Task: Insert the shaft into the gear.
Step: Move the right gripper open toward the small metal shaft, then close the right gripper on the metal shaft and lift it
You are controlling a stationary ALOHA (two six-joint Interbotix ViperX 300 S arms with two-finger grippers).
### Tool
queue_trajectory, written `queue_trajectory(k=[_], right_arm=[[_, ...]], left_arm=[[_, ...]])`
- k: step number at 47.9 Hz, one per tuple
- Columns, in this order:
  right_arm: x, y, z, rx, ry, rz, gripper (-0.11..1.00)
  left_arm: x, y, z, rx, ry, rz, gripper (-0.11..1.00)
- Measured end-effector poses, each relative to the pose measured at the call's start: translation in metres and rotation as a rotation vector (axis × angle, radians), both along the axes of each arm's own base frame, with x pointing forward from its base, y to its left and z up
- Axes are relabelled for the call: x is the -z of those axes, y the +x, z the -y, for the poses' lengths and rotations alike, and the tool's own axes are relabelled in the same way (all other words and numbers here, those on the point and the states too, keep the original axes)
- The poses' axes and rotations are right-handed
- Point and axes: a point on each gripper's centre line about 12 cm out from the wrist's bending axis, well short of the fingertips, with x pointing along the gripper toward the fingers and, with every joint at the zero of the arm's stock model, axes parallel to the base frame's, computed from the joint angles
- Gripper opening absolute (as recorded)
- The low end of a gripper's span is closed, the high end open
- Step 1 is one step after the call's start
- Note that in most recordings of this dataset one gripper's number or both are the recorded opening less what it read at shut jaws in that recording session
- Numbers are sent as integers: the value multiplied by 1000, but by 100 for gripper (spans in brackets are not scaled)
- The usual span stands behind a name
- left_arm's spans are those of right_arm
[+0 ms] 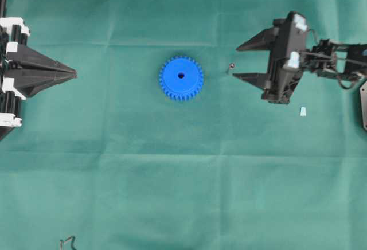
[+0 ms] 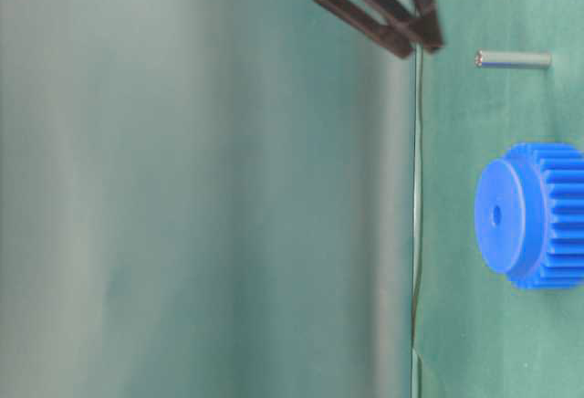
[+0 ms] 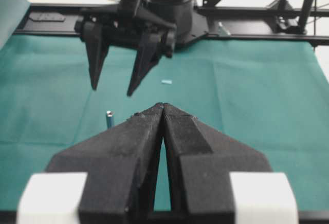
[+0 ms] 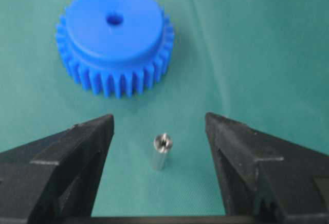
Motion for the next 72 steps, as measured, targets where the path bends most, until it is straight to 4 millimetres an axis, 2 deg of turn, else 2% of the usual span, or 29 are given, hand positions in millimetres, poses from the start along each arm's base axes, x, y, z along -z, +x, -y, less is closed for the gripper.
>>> queue_trajectory(k=[14,25,29,38,54,61,72], right_arm=[[28,9,3,15,20,-66,74],[34,14,5,25,28,-76,71],[34,14,5,26,29,-76,61],[35,13,5,26,32,-81,18],[34,14,5,24,37,-105,17],[19,17,5,17,41,-106,17],[-25,21,5,-5,47,-121,17]], left_arm=[[0,0,-1,-3,2,-3,0],[1,0,-2,-11,1,-15,0],[2,0,-2,-13,0,-20,0],[2,0,-2,-13,0,-20,0],[2,0,-2,-13,0,-20,0],[3,0,-2,-13,-2,-21,0],[2,0,-2,-12,-5,-20,0]])
